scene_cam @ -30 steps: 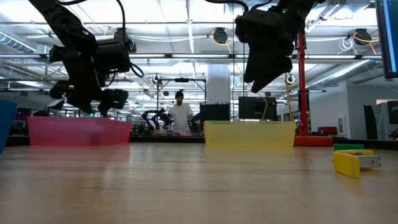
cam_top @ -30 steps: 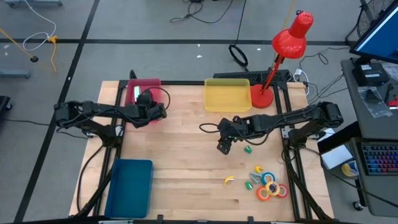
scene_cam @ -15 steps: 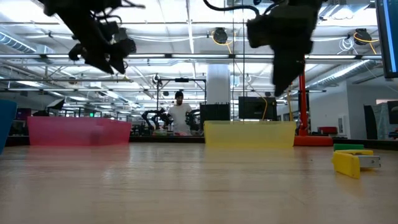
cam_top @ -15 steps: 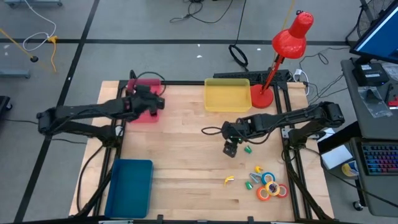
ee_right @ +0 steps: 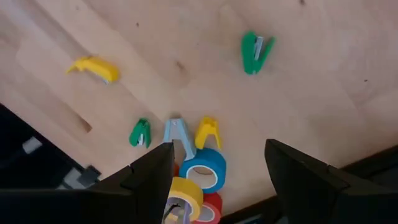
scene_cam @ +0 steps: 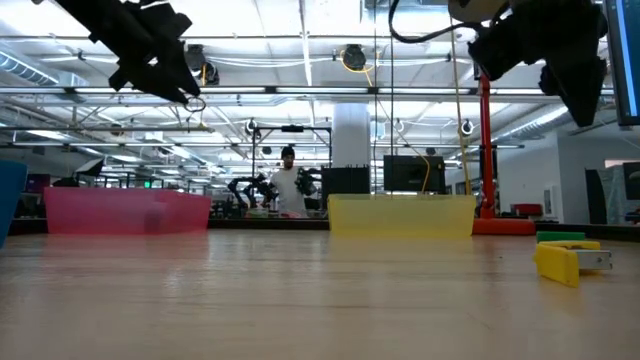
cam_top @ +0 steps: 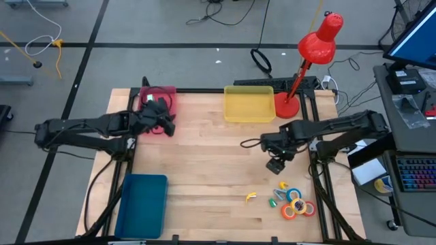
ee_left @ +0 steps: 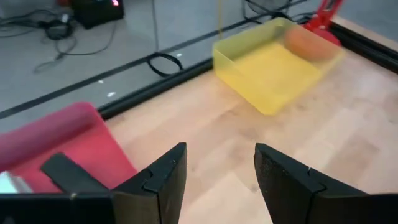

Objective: Pick and place Stapler, Stapler remover, tape
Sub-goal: Put the top green stapler into the red bin

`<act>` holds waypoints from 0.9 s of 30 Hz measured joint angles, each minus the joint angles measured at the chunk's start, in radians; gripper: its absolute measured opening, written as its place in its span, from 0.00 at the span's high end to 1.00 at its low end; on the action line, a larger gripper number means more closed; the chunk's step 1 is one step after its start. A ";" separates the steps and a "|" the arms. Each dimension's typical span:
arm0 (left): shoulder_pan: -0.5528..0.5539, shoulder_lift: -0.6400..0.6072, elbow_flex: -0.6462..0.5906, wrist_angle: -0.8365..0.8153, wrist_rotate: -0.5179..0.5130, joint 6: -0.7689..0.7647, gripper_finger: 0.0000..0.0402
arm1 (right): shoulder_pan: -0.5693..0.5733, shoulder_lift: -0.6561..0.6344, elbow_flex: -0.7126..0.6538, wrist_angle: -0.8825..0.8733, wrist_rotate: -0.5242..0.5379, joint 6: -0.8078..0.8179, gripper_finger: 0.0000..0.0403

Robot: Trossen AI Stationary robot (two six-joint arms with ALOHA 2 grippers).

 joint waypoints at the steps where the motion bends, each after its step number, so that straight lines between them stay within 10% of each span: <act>1: -0.009 0.003 0.000 0.002 0.006 -0.001 0.54 | 0.000 -0.009 0.000 0.000 0.007 0.009 0.40; 27: -0.073 0.006 0.000 0.005 0.010 -0.006 0.54 | -0.016 -0.023 -0.294 0.386 0.128 -0.038 0.40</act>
